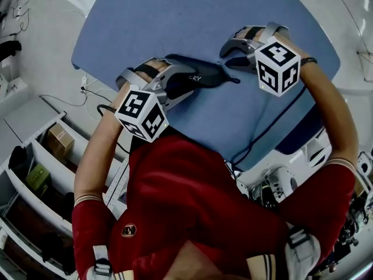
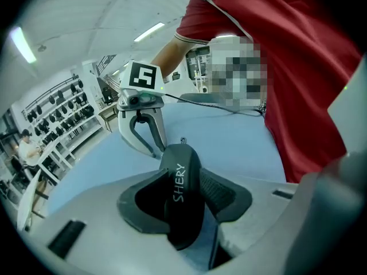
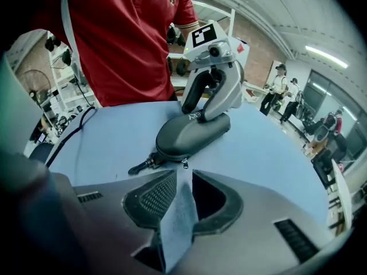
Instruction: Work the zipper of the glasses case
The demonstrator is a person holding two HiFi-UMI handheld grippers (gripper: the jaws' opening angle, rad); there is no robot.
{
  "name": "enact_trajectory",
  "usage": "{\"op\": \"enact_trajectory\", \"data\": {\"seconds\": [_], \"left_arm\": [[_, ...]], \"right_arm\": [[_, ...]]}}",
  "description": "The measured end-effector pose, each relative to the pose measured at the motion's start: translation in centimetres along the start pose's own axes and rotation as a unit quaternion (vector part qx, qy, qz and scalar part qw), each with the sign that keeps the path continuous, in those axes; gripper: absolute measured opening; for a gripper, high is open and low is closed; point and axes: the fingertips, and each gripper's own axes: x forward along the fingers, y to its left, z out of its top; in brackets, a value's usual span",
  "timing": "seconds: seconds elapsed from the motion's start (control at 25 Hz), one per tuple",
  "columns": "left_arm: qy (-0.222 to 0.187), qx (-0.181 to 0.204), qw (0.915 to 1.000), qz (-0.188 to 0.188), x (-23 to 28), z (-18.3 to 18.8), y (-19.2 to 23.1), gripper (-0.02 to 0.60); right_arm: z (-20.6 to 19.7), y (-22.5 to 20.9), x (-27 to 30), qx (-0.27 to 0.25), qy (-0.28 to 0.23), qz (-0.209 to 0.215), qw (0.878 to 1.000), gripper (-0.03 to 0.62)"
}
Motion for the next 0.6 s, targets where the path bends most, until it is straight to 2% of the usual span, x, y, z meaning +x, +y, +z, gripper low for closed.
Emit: {"op": "enact_trajectory", "data": {"seconds": [0.32, 0.6], "left_arm": [[0.000, -0.006, 1.0000, 0.000, -0.2, -0.3, 0.2, 0.153], [-0.003, -0.013, 0.9999, 0.002, -0.1, -0.3, 0.3, 0.153]], "right_arm": [[0.7, -0.3, 0.9, -0.105, 0.009, 0.058, 0.993, 0.083], [0.8, 0.0, 2.1, -0.179, 0.020, 0.082, 0.980, 0.062]]}}
